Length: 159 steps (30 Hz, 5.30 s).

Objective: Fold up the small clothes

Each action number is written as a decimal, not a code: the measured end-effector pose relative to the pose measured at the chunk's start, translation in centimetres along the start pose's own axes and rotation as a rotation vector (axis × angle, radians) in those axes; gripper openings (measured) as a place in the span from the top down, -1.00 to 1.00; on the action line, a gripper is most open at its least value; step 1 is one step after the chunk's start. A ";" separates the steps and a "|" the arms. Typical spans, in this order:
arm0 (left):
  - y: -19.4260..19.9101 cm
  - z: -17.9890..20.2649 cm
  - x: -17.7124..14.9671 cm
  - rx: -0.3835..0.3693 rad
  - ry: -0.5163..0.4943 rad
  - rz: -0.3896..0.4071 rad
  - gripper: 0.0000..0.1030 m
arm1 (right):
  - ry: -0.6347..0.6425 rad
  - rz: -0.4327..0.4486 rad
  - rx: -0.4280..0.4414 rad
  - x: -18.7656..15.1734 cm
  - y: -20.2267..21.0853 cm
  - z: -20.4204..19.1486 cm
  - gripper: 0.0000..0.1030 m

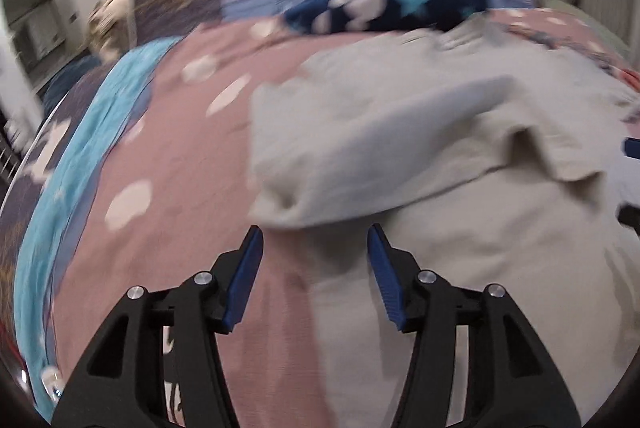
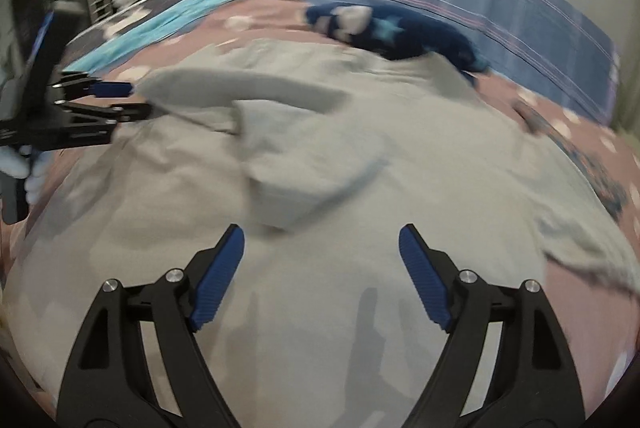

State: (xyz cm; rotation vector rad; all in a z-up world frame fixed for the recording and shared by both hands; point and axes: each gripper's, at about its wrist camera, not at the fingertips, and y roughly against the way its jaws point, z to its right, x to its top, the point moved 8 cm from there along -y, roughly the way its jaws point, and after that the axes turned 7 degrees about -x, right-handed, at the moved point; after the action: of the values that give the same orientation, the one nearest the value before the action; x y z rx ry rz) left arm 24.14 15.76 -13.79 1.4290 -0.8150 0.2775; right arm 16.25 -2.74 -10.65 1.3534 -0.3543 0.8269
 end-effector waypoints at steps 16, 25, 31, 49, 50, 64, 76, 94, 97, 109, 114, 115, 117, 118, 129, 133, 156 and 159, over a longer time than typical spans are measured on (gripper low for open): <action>-2.2 -2.1 0.9 0.086 0.054 0.030 -0.21 | -0.120 0.028 -0.420 -0.2 0.3 15.4 0.23; -2.5 -1.9 0.8 0.095 0.049 0.028 -0.24 | -0.588 -0.142 -0.084 -7.3 -0.6 19.3 0.19; -2.7 -2.3 0.7 0.086 0.075 0.026 -0.35 | -0.841 -0.128 0.402 -6.2 -0.2 17.0 0.09; -2.7 -0.5 2.3 0.116 -0.015 0.069 0.22 | -0.634 0.289 0.140 6.4 1.3 19.0 0.76; -2.7 -0.2 2.3 0.130 -0.030 0.066 0.23 | -0.599 0.302 0.098 6.2 1.7 18.9 0.61; -3.1 -0.2 2.3 0.162 -0.042 0.048 0.14 | -0.785 -0.124 0.076 -3.4 -6.1 22.6 -0.18; -3.2 -0.8 2.1 0.137 -0.005 0.046 0.04 | -0.497 -0.113 -0.217 0.6 -8.4 23.2 0.83; -3.2 -0.7 2.1 0.143 -0.006 0.048 0.02 | -0.501 0.003 -0.212 4.0 -8.9 24.2 0.74; -3.1 -0.7 2.2 0.159 -0.010 0.053 0.00 | -0.547 -0.086 -0.211 2.7 -9.9 25.1 0.37; -2.9 -1.7 2.0 0.020 0.101 0.070 0.13 | -0.362 -0.035 -0.050 5.2 -4.7 17.2 0.29; -2.9 -0.9 2.0 -0.026 0.087 0.083 0.44 | -0.202 -0.001 0.125 12.7 -6.2 8.0 0.20; -2.9 -0.7 2.1 -0.032 0.079 0.085 0.51 | -0.177 0.001 0.155 13.8 -6.7 6.4 0.15; -2.8 -0.6 2.1 -0.041 0.075 0.089 0.58 | -0.099 -0.006 0.222 16.6 -8.4 2.0 0.12; -2.8 -0.5 2.1 -0.043 0.075 0.090 0.59 | -0.066 -0.021 0.248 17.8 -9.5 -0.1 0.12; -2.9 -0.8 1.9 -0.086 0.099 0.093 0.62 | 0.205 -0.236 0.354 22.1 -19.2 -15.1 -0.06; -2.0 -0.6 2.2 -0.030 0.077 0.132 0.89 | 0.204 -0.200 0.290 23.0 -20.8 -15.6 0.96; -3.5 -0.7 2.2 -0.193 0.146 0.078 0.63 | 0.085 -0.145 0.341 24.9 -19.2 -12.2 -0.03; -3.5 -0.8 2.1 -0.212 0.166 0.083 0.74 | 0.208 -0.209 0.273 24.0 -21.5 -15.5 -0.03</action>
State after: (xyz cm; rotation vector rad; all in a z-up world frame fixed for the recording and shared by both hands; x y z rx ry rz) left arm 28.07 15.31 -15.01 1.1596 -0.7458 0.3576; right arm 44.01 19.61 -13.46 1.5104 0.0661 0.8521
